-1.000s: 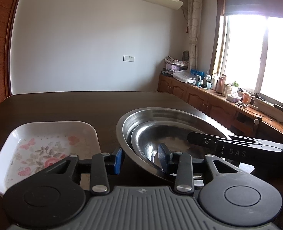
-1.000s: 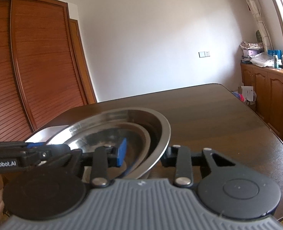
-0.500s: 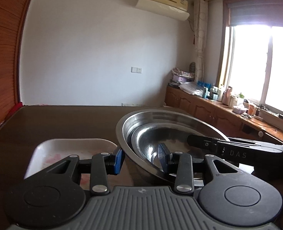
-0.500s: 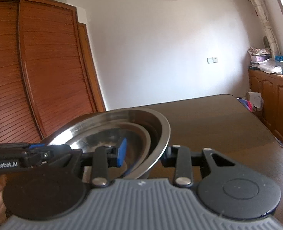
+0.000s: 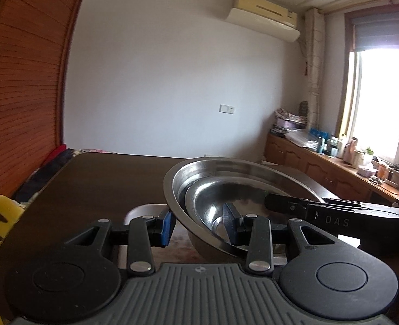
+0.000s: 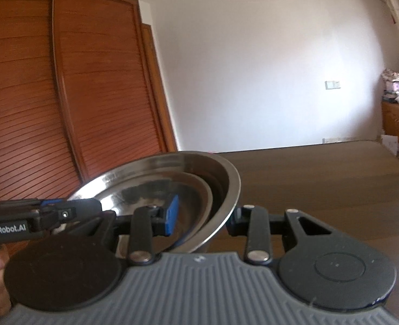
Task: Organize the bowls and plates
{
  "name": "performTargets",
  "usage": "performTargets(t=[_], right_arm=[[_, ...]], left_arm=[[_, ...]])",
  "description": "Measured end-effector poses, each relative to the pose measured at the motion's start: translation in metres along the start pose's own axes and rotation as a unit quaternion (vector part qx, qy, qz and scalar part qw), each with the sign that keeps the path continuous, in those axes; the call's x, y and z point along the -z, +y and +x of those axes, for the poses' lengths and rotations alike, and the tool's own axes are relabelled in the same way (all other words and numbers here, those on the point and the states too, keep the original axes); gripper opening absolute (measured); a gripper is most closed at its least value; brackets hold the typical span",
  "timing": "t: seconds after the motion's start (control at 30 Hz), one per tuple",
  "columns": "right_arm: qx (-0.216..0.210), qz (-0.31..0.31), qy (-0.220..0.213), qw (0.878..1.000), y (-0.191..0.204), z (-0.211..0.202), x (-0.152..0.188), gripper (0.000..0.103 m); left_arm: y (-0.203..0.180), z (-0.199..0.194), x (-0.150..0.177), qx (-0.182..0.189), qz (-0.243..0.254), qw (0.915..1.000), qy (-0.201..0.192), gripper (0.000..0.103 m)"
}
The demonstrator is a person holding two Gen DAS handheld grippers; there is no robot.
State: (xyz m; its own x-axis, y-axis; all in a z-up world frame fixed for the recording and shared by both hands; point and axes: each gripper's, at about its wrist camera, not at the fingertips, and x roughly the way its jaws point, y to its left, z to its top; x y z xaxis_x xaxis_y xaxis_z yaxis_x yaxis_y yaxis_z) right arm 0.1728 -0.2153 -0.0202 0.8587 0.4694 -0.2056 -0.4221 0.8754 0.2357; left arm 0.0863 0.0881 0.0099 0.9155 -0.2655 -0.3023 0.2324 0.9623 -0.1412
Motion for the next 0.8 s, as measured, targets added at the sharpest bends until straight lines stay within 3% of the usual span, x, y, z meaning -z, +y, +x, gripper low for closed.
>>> performTargets(t=[0.8], right_arm=[[-0.025, -0.034, 0.03, 0.999, 0.026, 0.012, 0.004, 0.037]], left_arm=[[0.021, 0.0, 0.005, -0.034, -0.028, 0.999, 0.013, 0.068]])
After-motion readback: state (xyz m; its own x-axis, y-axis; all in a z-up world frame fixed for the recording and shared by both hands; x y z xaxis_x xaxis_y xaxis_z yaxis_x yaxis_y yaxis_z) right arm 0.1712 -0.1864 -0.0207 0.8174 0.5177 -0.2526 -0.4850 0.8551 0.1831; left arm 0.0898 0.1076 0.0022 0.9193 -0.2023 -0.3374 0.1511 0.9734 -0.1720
